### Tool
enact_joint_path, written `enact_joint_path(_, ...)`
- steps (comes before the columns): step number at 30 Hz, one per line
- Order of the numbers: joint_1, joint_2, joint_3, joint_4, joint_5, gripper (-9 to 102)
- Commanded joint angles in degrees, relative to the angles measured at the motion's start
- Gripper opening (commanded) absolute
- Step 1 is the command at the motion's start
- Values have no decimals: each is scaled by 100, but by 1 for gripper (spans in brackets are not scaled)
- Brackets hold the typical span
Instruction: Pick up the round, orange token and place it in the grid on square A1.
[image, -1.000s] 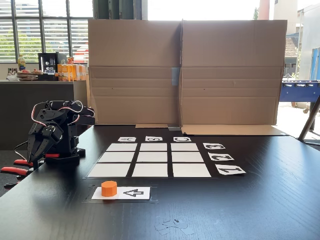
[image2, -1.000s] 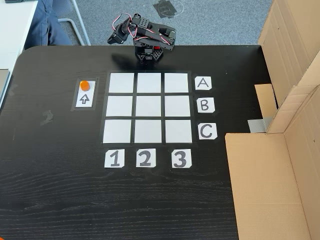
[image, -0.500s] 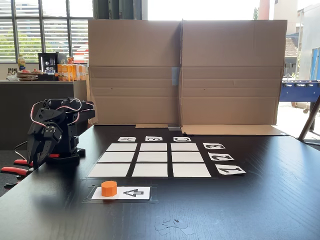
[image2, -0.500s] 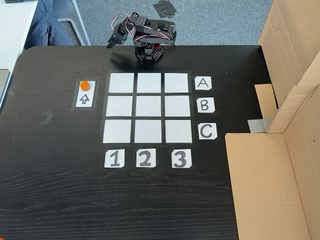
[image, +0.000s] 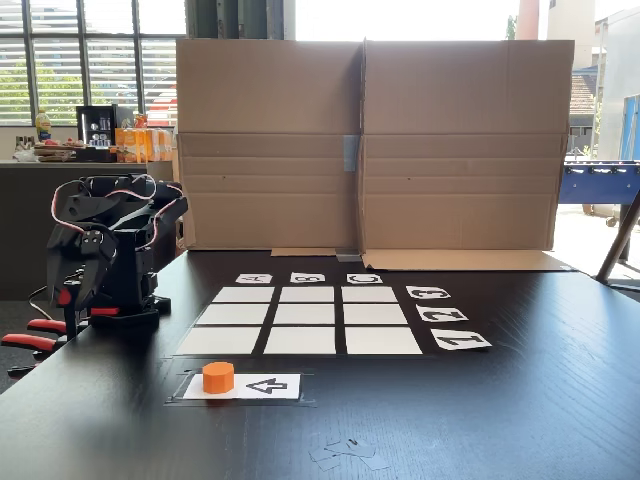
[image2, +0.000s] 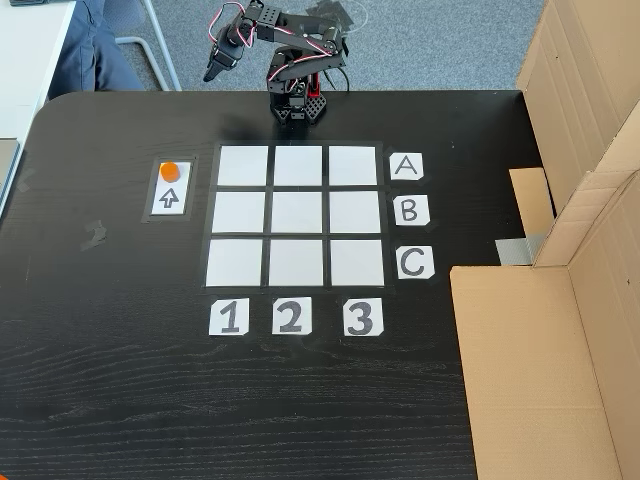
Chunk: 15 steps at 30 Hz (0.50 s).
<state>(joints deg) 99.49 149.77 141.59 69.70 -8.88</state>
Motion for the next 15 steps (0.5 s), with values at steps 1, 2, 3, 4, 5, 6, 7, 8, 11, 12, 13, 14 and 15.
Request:
enact_joint_path(1,-176,-606,-1002,527,-18,15)
enact_joint_path(2,-281,-800,-1301,738,-18,15)
enact_joint_path(3,-387,-976,-1600,940,0,15)
enact_joint_path(4,-466,-1134,-1898,1125,0,16)
enact_joint_path(5,-545,-1292,-2162,1283,0,16)
enact_joint_path(6,-624,-1441,-2417,1424,9,16)
enact_joint_path(7,-694,-1600,-2646,1547,9,17)
enact_joint_path(8,-765,-1758,-2865,1652,18,17)
enact_joint_path(11,-949,-2250,-3454,1828,123,19)
enact_joint_path(12,-1011,-2408,-3621,1828,167,19)
enact_joint_path(13,-1081,-2602,-3779,1828,193,20)
enact_joint_path(14,-1151,-2777,-3937,1828,229,20)
enact_joint_path(15,-1230,-2979,-4087,1828,281,21)
